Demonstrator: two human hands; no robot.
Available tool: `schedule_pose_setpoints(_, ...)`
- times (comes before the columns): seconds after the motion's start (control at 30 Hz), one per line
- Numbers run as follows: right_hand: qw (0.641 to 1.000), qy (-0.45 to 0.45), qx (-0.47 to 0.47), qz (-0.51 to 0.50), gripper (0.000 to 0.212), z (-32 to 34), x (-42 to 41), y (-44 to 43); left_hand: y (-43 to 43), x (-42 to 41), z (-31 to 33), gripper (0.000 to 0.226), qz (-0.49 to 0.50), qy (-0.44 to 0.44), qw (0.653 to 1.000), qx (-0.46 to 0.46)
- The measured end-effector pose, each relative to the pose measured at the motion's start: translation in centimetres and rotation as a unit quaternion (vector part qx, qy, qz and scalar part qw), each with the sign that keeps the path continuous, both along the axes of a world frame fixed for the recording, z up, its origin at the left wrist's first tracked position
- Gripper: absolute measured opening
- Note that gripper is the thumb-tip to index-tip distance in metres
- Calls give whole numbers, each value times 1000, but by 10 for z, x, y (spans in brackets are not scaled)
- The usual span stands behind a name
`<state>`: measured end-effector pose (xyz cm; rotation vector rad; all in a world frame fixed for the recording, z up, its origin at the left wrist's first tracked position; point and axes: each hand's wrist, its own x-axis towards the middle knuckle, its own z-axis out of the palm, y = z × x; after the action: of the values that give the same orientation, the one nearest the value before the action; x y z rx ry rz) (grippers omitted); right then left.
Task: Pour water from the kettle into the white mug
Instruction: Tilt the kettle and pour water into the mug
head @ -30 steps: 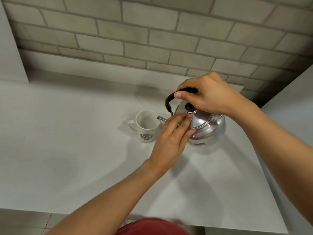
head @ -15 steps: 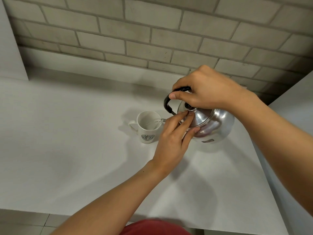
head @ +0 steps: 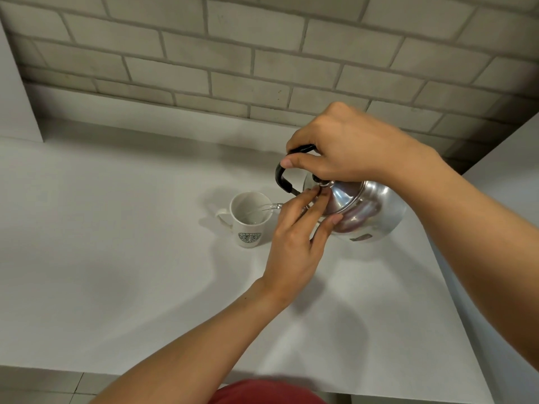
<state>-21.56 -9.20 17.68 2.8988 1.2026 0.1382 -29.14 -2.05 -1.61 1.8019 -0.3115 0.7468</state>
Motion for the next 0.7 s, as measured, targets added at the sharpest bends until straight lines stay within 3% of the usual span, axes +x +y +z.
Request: schedule_pose_setpoints(0.7,999,-5,-51,-15,40,11,0,6,-5,5,5,39,0,5,1000,-25)
